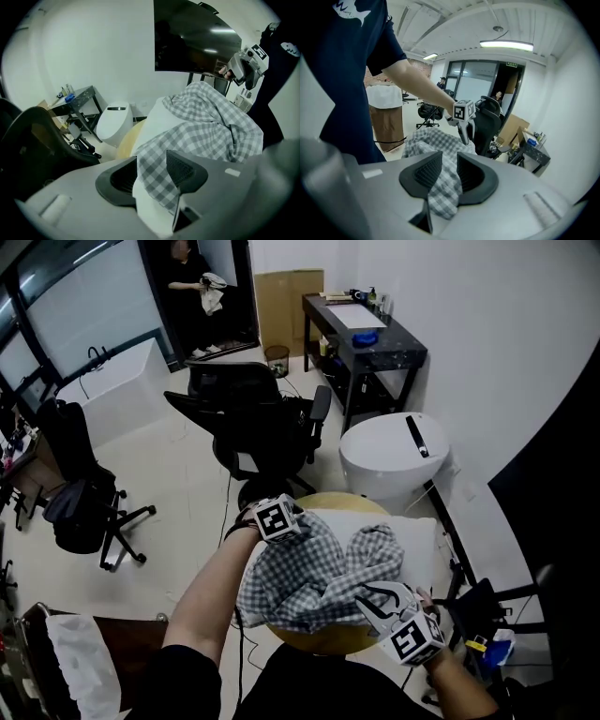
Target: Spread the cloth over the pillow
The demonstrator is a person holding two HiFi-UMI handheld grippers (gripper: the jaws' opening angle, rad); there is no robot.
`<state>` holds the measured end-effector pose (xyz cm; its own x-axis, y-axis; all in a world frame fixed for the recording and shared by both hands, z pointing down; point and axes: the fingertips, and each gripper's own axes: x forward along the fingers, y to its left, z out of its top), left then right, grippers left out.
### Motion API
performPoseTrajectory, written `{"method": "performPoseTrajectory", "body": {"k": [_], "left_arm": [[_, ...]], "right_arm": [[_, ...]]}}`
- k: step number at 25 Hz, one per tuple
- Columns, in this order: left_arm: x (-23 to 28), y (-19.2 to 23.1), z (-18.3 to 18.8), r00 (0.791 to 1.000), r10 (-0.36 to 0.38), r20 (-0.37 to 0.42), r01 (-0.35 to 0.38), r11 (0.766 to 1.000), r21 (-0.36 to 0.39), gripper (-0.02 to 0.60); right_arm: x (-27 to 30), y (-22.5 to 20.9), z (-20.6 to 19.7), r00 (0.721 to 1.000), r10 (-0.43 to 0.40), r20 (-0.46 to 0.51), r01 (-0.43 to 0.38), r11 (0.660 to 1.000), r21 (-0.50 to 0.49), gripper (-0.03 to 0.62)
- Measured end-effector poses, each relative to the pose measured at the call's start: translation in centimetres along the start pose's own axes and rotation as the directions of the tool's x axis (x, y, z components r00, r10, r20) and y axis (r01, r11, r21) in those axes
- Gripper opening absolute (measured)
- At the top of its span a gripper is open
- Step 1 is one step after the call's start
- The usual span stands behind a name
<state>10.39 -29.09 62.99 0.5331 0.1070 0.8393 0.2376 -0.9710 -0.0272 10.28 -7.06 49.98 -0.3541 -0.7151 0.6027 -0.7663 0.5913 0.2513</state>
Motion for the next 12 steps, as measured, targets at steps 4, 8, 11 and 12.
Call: {"method": "performPoseTrajectory", "body": {"k": [4,8,11,12], "left_arm": [[2.0,-0.5,-1.5,0.998,-0.052,-0.024,0.051,0.999,-0.013,0.184],[2.4,-1.4,-1.8,0.998,-0.066,-0.009,0.066,0.998,0.017,0.096],[1.6,-1.9,-1.5,0.999,-0.041,0.006,0.041,0.997,0.073,0.009],[1.0,-2.1,-1.2,0.999,-0.029,0.02,0.027,0.995,0.093,0.005]], "right_arm": [[0.5,-0.8,0.4,1.0,-0.025,-0.004,0.025,1.0,0.011,0.109],[1.1,-2.5,0.5,0.999,-0.05,-0.009,0.05,0.999,0.02,0.109],[1.8,-4.5,0.3,0.998,-0.067,-0.016,0.067,0.997,0.029,0.114],[2.1,-5.2,0.2,0.997,-0.071,-0.024,0.072,0.997,0.03,0.117]]}}
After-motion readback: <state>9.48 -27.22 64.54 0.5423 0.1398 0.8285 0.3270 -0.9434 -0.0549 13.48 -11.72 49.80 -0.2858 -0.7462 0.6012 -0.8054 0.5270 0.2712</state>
